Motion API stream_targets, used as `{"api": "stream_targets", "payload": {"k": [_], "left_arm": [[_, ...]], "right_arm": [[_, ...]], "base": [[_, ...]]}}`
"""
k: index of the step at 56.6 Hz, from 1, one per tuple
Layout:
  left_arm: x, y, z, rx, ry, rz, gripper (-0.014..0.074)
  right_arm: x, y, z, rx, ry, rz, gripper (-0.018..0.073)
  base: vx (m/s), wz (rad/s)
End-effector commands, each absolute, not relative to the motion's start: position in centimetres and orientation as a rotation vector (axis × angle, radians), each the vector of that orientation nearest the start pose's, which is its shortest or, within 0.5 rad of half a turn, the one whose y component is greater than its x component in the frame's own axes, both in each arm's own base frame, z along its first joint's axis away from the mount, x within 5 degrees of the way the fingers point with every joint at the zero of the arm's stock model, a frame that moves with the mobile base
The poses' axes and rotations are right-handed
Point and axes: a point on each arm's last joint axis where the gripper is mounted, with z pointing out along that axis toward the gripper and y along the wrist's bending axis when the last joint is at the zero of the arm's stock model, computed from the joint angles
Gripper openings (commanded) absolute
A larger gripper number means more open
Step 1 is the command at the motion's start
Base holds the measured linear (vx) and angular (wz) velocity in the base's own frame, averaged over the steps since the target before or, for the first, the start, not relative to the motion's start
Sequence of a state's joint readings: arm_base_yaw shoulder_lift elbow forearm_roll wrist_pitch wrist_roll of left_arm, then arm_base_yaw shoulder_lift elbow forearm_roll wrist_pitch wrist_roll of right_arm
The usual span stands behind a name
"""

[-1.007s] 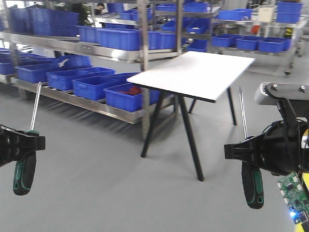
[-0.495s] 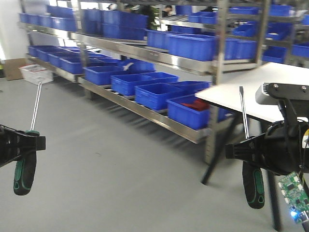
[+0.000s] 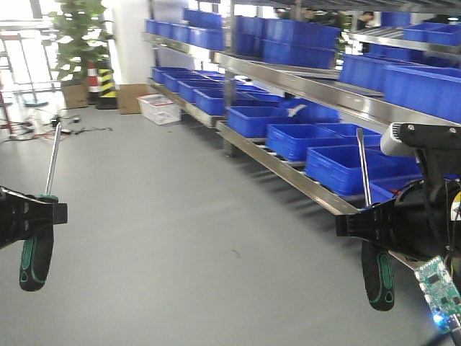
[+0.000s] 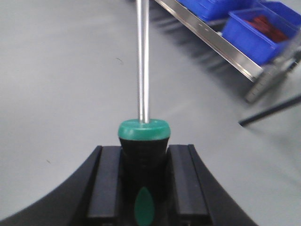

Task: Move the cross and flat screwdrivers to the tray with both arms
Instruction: 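Hold both screwdrivers while the base drives to the grey tray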

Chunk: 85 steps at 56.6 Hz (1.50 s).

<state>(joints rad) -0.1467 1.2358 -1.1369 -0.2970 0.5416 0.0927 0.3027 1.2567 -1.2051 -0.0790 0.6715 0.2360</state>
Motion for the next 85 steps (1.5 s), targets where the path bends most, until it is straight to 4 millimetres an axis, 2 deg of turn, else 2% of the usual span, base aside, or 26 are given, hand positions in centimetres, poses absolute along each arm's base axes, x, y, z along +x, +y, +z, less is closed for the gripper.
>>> {"api": "stream_targets", "payload": {"k": [1,60,85], "left_arm": [[26.31,-5.31,40.15,0.049,1.973,-0.365,-0.0001],[26.31,-5.31,40.16,0.048,1.973,-0.365,-0.0001],[26.31,-5.31,40.16,0.048,1.973,-0.365,-0.0001]], "right_arm": [[25.80,7.42,40.62,-0.116,2.064,0.226,-0.0008],[25.80,7.40,40.62,-0.118,2.064,0.222,-0.0008],[25.80,7.40,40.62,-0.118,2.064,0.222,-0.0008]], "base": [[0.59,0.48],[0.60,0.32],[0.59,0.00]]}}
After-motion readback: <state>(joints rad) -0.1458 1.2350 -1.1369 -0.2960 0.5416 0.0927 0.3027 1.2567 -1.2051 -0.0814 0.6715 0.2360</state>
